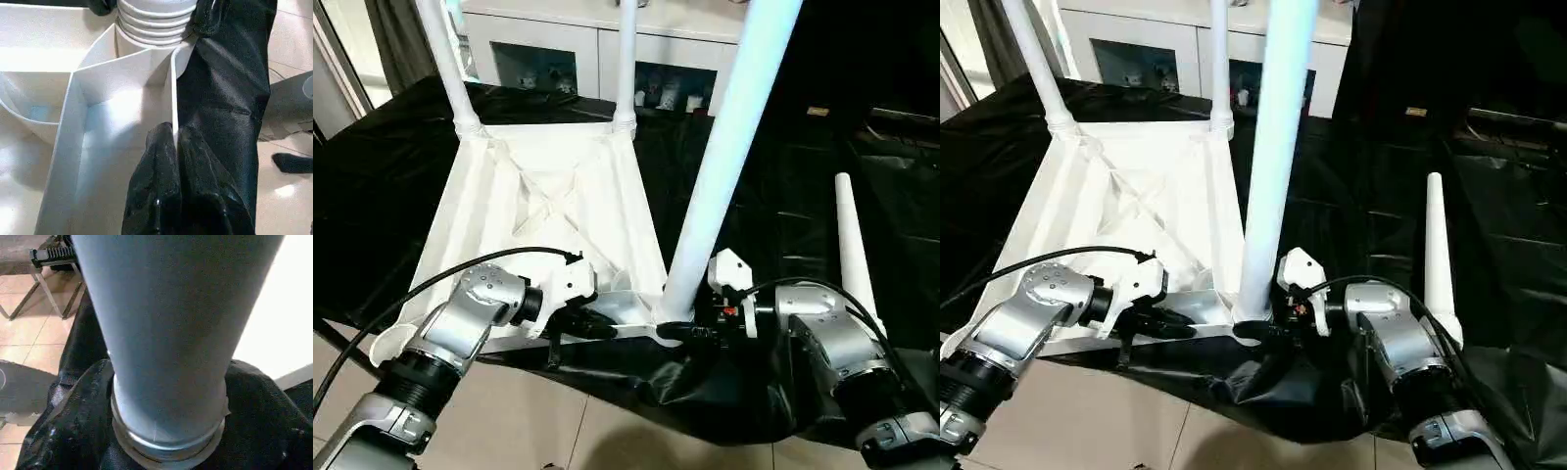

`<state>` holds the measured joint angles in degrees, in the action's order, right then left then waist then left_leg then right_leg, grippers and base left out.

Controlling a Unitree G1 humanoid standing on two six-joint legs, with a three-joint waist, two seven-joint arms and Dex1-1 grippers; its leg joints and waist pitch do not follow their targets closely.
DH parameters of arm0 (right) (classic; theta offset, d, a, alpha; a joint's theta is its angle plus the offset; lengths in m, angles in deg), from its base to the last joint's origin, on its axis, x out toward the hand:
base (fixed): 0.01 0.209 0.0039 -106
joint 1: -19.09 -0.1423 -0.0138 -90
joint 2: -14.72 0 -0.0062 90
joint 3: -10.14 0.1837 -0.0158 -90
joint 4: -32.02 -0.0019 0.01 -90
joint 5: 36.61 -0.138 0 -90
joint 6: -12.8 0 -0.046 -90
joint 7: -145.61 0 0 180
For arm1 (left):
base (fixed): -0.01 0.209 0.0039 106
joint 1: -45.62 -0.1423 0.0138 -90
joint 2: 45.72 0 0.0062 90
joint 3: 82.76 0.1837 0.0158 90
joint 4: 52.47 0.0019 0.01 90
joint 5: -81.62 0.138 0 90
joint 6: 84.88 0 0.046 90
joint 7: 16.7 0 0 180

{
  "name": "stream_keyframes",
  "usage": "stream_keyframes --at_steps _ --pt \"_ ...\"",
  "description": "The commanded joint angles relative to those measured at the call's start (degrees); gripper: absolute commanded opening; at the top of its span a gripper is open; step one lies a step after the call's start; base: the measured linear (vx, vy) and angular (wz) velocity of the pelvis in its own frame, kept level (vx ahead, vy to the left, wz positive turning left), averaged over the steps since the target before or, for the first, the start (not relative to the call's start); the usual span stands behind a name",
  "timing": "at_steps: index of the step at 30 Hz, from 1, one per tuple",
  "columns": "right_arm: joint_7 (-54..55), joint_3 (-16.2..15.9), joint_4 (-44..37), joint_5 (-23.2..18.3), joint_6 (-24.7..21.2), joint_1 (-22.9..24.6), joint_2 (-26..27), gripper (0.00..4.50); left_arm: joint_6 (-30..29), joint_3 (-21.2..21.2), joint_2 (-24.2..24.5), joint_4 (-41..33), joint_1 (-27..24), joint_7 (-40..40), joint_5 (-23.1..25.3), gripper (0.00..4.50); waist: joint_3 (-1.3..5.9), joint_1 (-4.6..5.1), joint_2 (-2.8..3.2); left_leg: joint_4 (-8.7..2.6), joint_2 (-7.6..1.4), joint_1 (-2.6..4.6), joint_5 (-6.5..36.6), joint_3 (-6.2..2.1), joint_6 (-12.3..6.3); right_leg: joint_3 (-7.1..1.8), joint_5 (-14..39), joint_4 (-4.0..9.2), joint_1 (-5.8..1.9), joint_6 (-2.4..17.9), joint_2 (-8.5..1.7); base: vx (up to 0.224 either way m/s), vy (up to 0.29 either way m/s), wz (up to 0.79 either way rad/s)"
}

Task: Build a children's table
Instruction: Rotate leg to tighten

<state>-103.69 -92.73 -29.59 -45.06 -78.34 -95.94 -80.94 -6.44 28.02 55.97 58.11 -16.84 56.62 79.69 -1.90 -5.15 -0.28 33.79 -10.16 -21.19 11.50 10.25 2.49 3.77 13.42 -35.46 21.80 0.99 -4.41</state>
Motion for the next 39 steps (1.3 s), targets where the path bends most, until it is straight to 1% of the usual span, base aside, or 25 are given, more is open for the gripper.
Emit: stream_keyframes --at_steps 1,2,3,7,16,19,20,21,22,23,24,25,26,27,28,29,30,31,32,33,34,35,37,38,39 --pt "0.24 0.36 0.80 0.23 -0.63 -1.00 -0.45 3.11 -0.55 3.19 -0.01 0.47 -0.68 2.16 1.14 0.00 2.84 0.13 -0.07 -3.63 -3.59 0.73 3.30 -0.93 -5.59 -2.82 -5.44 2.91 -2.67 15.77 -4.39 0.000 0.000 0.00" --pt "0.09 0.37 0.81 0.23 -0.68 -1.00 -0.37 3.04 -0.66 3.18 0.00 0.43 -0.68 2.18 1.13 0.00 2.79 0.16 -0.14 -3.64 -3.61 0.77 3.58 -0.92 -5.45 -2.85 -4.88 2.97 -2.62 15.69 -4.41 0.000 0.000 0.00" --pt "0.06 0.37 0.83 0.24 -0.67 -1.00 -0.35 2.83 -0.68 3.18 0.00 0.42 -0.69 2.18 1.14 0.00 2.79 0.12 -0.10 -3.64 -3.60 0.81 3.72 -0.92 -5.30 -2.88 -4.53 2.98 -2.59 15.68 -4.40 0.000 0.000 0.00" --pt "-0.02 0.30 1.24 0.27 -0.51 -1.05 -0.24 2.71 -0.87 3.22 0.02 0.47 -0.72 2.17 1.24 0.00 2.86 0.14 -0.11 -3.56 -3.56 0.78 3.08 -0.93 -5.39 -2.85 -5.32 2.84 -2.62 15.71 -4.36 0.000 0.000 0.00" --pt "0.58 0.24 1.52 0.30 -0.42 -0.71 0.25 2.69 -0.67 3.11 0.07 0.71 -0.77 1.99 1.57 0.00 2.94 0.11 -0.17 -3.41 -3.51 0.74 2.61 -0.92 -5.71 -2.85 -5.76 2.73 -2.65 15.87 -4.36 0.000 0.000 0.00" --pt "3.23 1.18 2.14 0.40 0.07 -0.46 1.10 2.69 -0.55 2.40 -1.14 2.03 -0.35 -0.85 2.22 0.00 2.83 0.13 -0.23 -3.50 -3.51 0.73 3.48 -0.92 -5.43 -2.86 -4.40 2.89 -2.59 15.84 -4.41 0.000 0.000 0.00" --pt "6.50 2.31 3.04 0.35 -0.41 -0.51 2.26 2.69 -0.55 1.82 -2.38 3.86 0.28 -3.31 2.68 0.00 2.68 0.21 -0.39 -3.64 -3.56 0.78 4.83 -0.91 -4.85 -2.94 -2.25 3.17 -2.53 15.60 -4.47 0.000 0.000 0.00" --pt "15.16 4.88 5.48 0.55 -1.01 -0.74 5.31 2.69 -0.54 0.64 -5.41 8.94 2.19 -9.96 4.21 0.00 2.49 0.26 -0.41 -3.80 -3.41 0.82 6.63 -0.90 -3.98 -2.99 0.98 3.53 -2.43 15.14 -4.50 0.000 0.000 0.00" --pt "15.25 4.91 5.51 0.55 -1.01 -0.75 5.34 2.69 -0.54 0.62 -5.44 9.00 2.22 -10.04 4.22 0.00 2.31 0.41 -0.29 -3.92 -3.40 0.95 7.83 -0.82 -3.40 -3.12 3.22 3.83 -2.08 14.79 -4.50 -0.052 -0.009 0.02" --pt "20.50 6.57 6.92 0.10 -2.33 -0.83 7.68 2.69 0.08 0.09 -7.54 12.25 3.64 -14.16 5.15 0.00 2.10 0.24 -0.29 -4.17 -3.46 1.45 10.59 -1.01 -1.40 -3.14 8.56 4.48 -2.02 13.89 -4.75 -0.052 -0.009 0.02" --pt "22.17 7.00 7.30 0.04 -2.58 -0.81 8.47 2.69 0.07 -0.12 -8.29 13.19 4.14 -15.47 5.32 0.00 1.98 0.49 -0.33 -4.48 -3.42 1.43 12.78 -1.13 0.00 -3.25 13.36 4.91 -1.98 12.60 -4.82 -0.059 -0.006 0.00" --pt "24.98 7.59 7.81 0.07 -2.67 -0.70 9.83 2.68 -0.33 -0.58 -9.66 14.56 5.01 -17.66 5.42 0.00 1.96 0.53 -0.10 -4.66 -3.53 1.41 13.53 -1.28 0.71 -3.26 14.94 5.00 -2.00 12.09 -4.97 -0.051 0.002 -0.04" --pt "32.09 8.80 9.09 0.30 -3.44 -0.63 13.34 2.68 -1.39 -1.71 -13.10 17.62 7.26 -23.02 5.52 0.00 1.74 0.66 0.05 -4.87 -3.50 1.47 15.36 -1.35 1.64 -3.32 17.84 5.35 -1.75 10.98 -4.91 -0.051 0.002 -0.04" --pt "34.54 9.17 9.61 0.47 -3.71 -0.69 14.48 2.68 -1.72 -2.12 -14.25 18.67 8.04 -24.94 5.56 0.00 1.53 0.77 -0.15 -5.08 -3.46 1.82 17.40 -1.52 2.57 -3.26 21.13 5.69 -1.55 9.82 -4.91 0.000 0.000 0.00" --pt "36.60 9.49 10.13 0.65 -3.87 -0.85 15.31 2.68 -2.07 -2.44 -15.04 19.42 8.61 -26.29 5.54 0.00 1.49 0.75 -0.19 -5.13 -3.39 1.99 18.50 -1.63 2.76 -3.24 22.92 5.95 -1.45 9.30 -5.01 0.000 0.000 0.00" --pt "43.95 11.00 12.16 0.90 -4.63 -1.80 17.91 2.68 -2.11 -3.10 -17.43 21.57 10.25 -29.86 5.50 0.00 1.58 0.72 -0.11 -5.15 -3.37 1.95 19.15 -1.74 2.68 -3.33 24.43 6.19 -1.57 8.43 -5.18 0.000 0.000 0.00" --pt "45.84 11.43 12.82 0.93 -4.81 -2.12 18.52 2.67 -2.28 -3.34 -18.09 22.21 10.69 -30.68 5.37 0.00 1.59 0.92 -0.07 -5.22 -3.28 2.03 19.01 -1.70 2.94 -3.43 24.71 6.33 -1.31 8.00 -5.05 0.000 0.000 0.00" --pt "51.46 12.75 15.02 0.90 -5.38 -3.20 20.34 2.67 -2.52 -3.96 -20.04 24.24 12.03 -33.06 5.09 0.00 1.74 0.78 -0.04 -5.24 -3.30 2.01 18.29 -1.84 3.08 -3.44 24.16 6.30 -1.47 7.84 -5.18 0.000 0.000 0.00" --pt "53.32 13.22 15.90 0.83 -5.56 -3.63 20.93 2.67 -2.56 -4.16 -20.70 25.02 12.50 -33.82 5.00 0.00 1.84 0.85 -0.01 -5.29 -3.21 1.89 16.79 -1.73 3.11 -3.49 21.04 6.09 -1.47 8.19 -4.94 0.000 0.000 0.00" --pt "56.15 13.57 17.31 1.44 -5.47 -4.45 21.72 2.67 -2.04 -4.45 -21.71 26.68 13.37 -35.06 5.16 0.00 1.87 0.75 0.00 -5.34 -3.27 1.81 16.57 -1.77 2.88 -3.41 20.12 6.00 -1.63 8.25 -4.93 0.000 0.000 0.00" --pt "58.36 13.83 18.43 2.03 -5.36 -5.13 22.34 2.67 -1.47 -4.71 -22.52 28.10 14.09 -36.11 5.34 0.00 1.91 0.76 0.14 -5.29 -3.27 1.78 15.92 -1.60 2.79 -3.52 18.13 5.97 -1.44 8.61 -4.88 0.000 0.000 0.00" --pt "60.32 14.61 19.57 2.04 -4.83 -5.98 23.40 2.67 -0.32 -4.88 -23.47 30.14 15.06 -37.16 5.74 0.00 1.98 0.85 0.09 -5.30 -3.15 1.62 15.46 -1.61 2.62 -3.45 16.26 5.78 -1.63 9.08 -4.76 0.000 0.000 0.00" --pt "61.48 15.14 20.43 1.97 -4.48 -6.86 24.34 2.67 0.55 -4.77 -24.17 31.85 15.89 -37.81 6.21 0.00 2.08 0.65 0.10 -5.22 -3.19 1.78 15.21 -1.47 2.26 -3.53 14.33 5.65 -1.61 9.41 -4.80 0.000 0.000 0.00" --pt "62.09 14.85 20.74 2.79 -4.28 -7.26 24.77 2.67 1.30 -4.85 -24.57 33.23 16.51 -38.20 6.58 0.00 2.06 0.57 0.03 -5.23 -3.21 1.58 14.65 -1.44 1.69 -3.53 13.15 5.59 -1.82 9.59 -4.83 0.000 0.000 0.00" --pt "62.13 14.81 20.75 2.87 -4.25 -7.27 24.78 2.67 1.35 -4.83 -24.58 33.30 16.54 -38.18 6.60 0.00 2.10 0.42 0.09 -5.20 -3.21 1.55 14.14 -1.44 1.49 -3.50 12.71 5.57 -1.87 9.59 -4.90 0.000 0.000 0.00"
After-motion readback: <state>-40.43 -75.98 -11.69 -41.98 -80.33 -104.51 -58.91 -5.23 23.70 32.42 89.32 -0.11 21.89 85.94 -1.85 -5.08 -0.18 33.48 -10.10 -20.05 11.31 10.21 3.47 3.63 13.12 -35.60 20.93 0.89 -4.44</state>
